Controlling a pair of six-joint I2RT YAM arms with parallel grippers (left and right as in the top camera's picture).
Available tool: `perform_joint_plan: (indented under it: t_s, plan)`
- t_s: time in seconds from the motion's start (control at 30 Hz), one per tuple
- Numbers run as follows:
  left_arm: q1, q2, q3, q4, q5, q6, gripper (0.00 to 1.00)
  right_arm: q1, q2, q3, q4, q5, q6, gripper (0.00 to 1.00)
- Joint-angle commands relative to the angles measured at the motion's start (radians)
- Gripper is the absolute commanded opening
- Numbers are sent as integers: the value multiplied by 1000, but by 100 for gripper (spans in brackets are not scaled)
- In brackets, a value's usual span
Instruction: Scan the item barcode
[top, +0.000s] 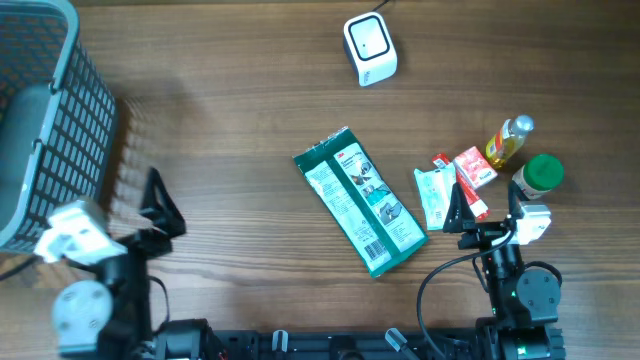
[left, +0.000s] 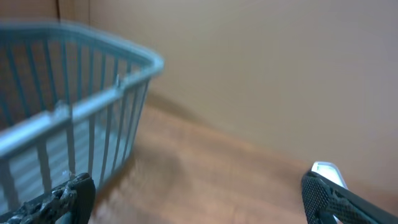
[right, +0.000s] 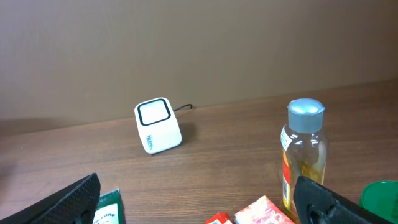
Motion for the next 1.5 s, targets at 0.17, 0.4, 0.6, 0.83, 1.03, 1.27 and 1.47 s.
perform_joint_plan:
  t_s: [0.17,0.4,0.6,0.83,1.03,1.27,1.47]
  plan:
    - [-24,-250,-339,217,32,24,100,-6,-8,-1,3,-14,-7,100]
    - [-35,-310,-562,890,185,22,100,-6,-8,-1,2,-14,-7,100]
    - [-35,-310,-687,965,197,16,100,-6,-8,-1,3,-14,-7,100]
    - [-31,-310,-747,818,190,16,100,-6,-8,-1,3,-13,-7,100]
    - [-31,-310,-747,501,183,25,100,-6,-8,-1,3,-14,-7,100]
    - [-31,-310,-747,503,183,27,100,-6,-8,-1,3,-14,-7,100]
    - [-31,-310,-747,503,183,27,100,-6,-8,-1,3,-14,-8,100]
